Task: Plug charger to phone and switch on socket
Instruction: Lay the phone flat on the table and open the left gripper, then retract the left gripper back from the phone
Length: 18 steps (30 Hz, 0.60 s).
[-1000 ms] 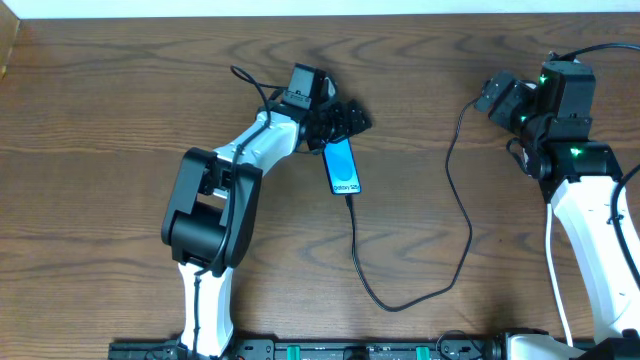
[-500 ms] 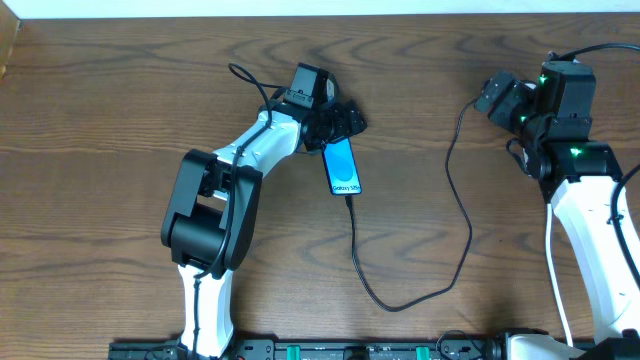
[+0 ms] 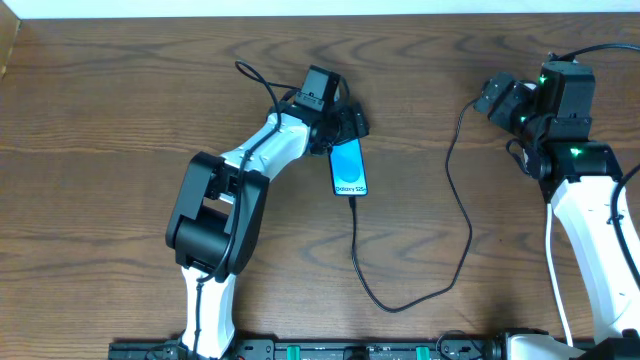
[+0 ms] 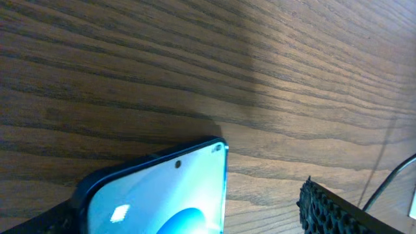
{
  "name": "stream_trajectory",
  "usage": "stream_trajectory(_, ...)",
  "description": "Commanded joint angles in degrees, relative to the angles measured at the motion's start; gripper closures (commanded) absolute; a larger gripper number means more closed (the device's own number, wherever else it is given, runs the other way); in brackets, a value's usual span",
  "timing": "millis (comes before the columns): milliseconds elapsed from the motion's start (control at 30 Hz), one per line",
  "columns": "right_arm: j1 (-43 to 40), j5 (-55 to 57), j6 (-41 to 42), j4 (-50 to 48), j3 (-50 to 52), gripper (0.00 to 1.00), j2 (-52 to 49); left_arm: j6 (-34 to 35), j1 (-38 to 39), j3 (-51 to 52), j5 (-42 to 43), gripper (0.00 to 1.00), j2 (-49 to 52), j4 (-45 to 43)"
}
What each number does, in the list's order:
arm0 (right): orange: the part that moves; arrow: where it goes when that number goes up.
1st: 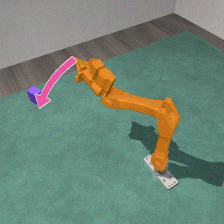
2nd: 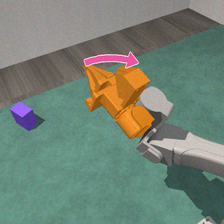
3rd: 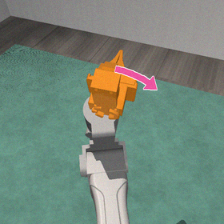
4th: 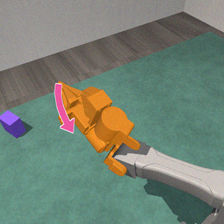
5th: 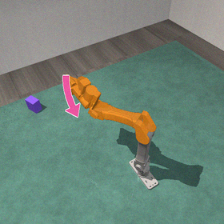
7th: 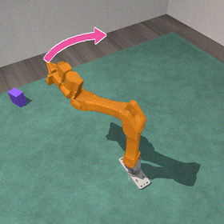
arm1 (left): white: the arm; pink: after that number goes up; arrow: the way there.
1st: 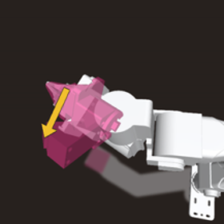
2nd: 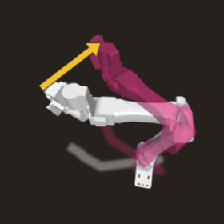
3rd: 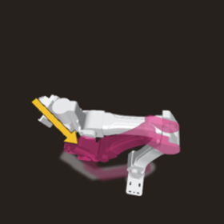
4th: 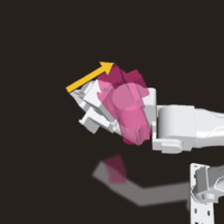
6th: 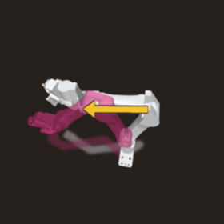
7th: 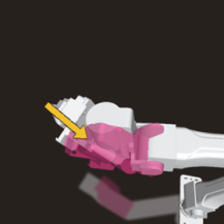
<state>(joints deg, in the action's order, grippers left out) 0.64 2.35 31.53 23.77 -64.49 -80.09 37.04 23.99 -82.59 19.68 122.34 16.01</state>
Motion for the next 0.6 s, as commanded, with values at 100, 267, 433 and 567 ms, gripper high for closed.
stream_trajectory(100, -0.17, 0.04, -0.74, 0.07, -0.33, 0.01, 0.26, -0.28, 0.33, 4.24, -3.82, 0.11, 6.14, 3.48)
stream_trajectory(267, -0.17, 0.04, -0.74, 0.07, -0.33, 0.01, 0.26, -0.31, 0.37, 4.24, -3.96, 0.11, 6.14, 3.87)
stream_trajectory(433, -0.17, 0.04, -0.76, 0.07, -0.33, 0.01, 0.26, -1.44, 0.35, 4.22, -5.86, 0.10, 6.01, 4.13)
stream_trajectory(567, -0.17, 0.07, -0.76, 0.04, -0.33, 0.01, 0.26, -5.77, 0.09, 4.04, -9.09, 0.10, 3.43, 4.68)
